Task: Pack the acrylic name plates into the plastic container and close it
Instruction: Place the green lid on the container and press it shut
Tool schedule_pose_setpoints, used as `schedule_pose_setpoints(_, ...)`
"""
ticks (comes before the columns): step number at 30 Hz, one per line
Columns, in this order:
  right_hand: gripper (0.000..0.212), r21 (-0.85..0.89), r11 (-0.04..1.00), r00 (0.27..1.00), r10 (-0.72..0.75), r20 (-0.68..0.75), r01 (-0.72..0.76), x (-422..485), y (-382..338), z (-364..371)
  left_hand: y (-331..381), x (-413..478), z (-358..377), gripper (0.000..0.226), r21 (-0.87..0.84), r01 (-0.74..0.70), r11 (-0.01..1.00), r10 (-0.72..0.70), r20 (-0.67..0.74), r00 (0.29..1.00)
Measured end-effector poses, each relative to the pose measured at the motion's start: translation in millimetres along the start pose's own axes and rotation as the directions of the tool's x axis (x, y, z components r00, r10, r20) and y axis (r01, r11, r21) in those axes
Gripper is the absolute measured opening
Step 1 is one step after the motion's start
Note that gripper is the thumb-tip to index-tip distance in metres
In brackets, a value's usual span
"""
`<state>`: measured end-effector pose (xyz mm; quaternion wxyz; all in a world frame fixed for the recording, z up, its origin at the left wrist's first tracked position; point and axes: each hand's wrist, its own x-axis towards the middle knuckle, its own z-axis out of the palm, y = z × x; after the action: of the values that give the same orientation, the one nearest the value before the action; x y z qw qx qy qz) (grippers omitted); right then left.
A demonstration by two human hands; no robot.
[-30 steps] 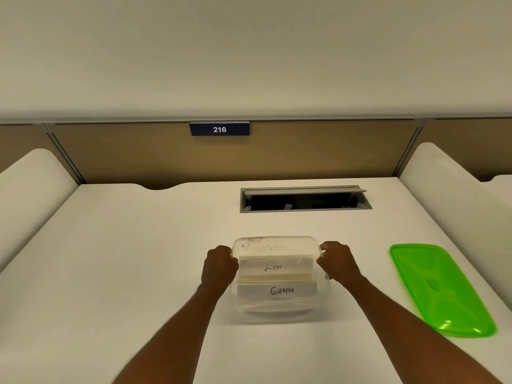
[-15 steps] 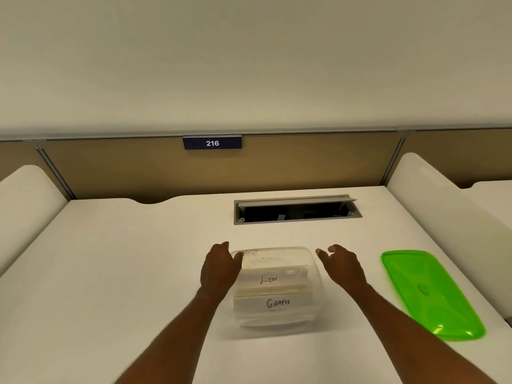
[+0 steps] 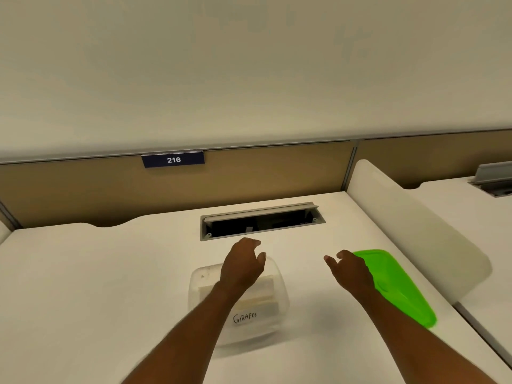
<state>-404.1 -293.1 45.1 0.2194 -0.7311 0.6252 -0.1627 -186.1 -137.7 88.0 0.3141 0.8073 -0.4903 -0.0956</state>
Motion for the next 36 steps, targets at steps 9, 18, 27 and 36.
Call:
schedule_pose_setpoints(9,0.037,-0.236,0.970,0.990,-0.031,0.138,0.063,36.0,57.3,-11.0,62.2,31.0,63.0,0.032,0.009,-0.031,0.999,0.030,0.073,0.997)
schedule_pose_setpoints(18,0.040,-0.442,0.874,0.957,-0.079,0.279,0.201,45.7,101.4,10.8,82.1,32.6,107.5,0.027,0.025,-0.037,0.999,0.033,0.157,0.987)
schedule_pose_setpoints(27,0.008,-0.386,0.893,0.965,-0.159,0.210,0.231,56.6,76.2,7.9,75.4,46.0,106.7,0.027,0.029,-0.038,0.999,0.033,0.161,0.986)
schedule_pose_setpoints(36,0.017,-0.524,0.776,0.926,-0.369,0.073,0.351,79.0,5.9,-23.3,61.1,64.9,78.8,0.028,-0.027,-0.033,0.999,0.034,0.062,0.998)
